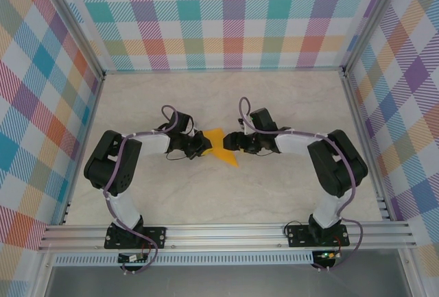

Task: Fold a paper plane with a square sheet of paper (pick it up from the middle)
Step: Fold the wing for the fifth time at the center of the table.

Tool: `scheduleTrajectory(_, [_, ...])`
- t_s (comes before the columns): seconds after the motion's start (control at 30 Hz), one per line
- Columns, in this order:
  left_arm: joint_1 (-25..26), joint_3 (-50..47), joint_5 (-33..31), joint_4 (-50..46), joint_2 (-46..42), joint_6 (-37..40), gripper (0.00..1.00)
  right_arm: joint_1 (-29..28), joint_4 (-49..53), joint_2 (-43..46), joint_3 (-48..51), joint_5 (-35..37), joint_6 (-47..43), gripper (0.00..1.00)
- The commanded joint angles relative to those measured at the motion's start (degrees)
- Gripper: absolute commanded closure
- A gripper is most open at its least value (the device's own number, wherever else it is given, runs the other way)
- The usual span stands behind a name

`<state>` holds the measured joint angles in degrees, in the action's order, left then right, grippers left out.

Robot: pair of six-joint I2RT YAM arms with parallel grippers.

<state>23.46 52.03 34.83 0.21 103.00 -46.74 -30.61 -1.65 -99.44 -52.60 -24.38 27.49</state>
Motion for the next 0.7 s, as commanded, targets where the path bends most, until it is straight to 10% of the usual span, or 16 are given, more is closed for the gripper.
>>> scheduleTrajectory(0.0, [1.54,1.16,-0.60,-0.77,-2.91,-2.06,0.91,-0.62,-2.69,5.86,2.98,6.24,-11.30,0.20])
scheduleTrajectory(0.67, [1.76,4.90,-1.39,-8.50,-4.57,-2.66,0.91,-14.88,-28.26,6.00,16.50,23.94,-39.14,0.36])
